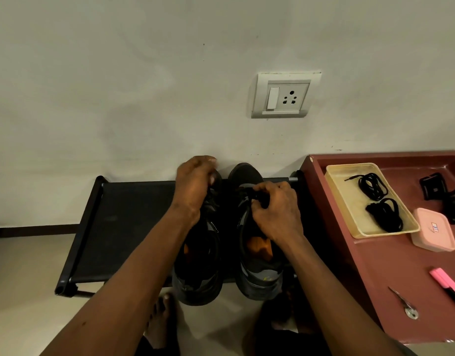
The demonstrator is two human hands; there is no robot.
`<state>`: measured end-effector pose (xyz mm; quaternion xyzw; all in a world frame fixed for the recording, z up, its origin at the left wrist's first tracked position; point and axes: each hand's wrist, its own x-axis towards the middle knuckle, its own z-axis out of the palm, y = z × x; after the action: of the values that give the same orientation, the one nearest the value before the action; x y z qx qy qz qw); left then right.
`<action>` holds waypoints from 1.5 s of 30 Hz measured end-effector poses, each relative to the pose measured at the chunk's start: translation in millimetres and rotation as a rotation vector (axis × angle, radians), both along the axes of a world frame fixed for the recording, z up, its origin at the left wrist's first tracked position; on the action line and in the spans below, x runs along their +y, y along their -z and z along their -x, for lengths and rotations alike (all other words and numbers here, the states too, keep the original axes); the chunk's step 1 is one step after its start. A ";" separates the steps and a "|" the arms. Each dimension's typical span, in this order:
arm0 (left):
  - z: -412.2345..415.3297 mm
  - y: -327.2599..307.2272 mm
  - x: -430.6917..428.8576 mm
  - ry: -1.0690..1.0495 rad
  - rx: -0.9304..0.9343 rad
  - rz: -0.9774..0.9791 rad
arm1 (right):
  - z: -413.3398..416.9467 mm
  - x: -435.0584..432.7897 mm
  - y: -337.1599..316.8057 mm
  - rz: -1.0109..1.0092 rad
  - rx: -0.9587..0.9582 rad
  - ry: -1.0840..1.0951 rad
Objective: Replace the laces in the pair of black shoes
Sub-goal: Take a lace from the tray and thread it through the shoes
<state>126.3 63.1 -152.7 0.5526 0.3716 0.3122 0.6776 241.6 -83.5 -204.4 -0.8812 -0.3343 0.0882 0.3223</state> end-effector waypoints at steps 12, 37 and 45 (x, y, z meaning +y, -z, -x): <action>0.5 16.5 -6.4 0.361 0.711 -0.864 | -1.7 0.0 -0.7 0.048 0.069 0.029; 0.3 1.8 -0.3 0.012 -0.339 0.499 | 17.6 4.1 -26.9 -0.417 0.191 -0.069; -7.7 4.9 -12.0 -0.039 -0.485 0.720 | 28.6 5.6 -26.2 -0.234 0.025 -0.226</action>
<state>134.0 51.2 -157.6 0.1846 0.2973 0.2960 0.8888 213.0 -77.9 -178.2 -0.7933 -0.4353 0.0956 0.4148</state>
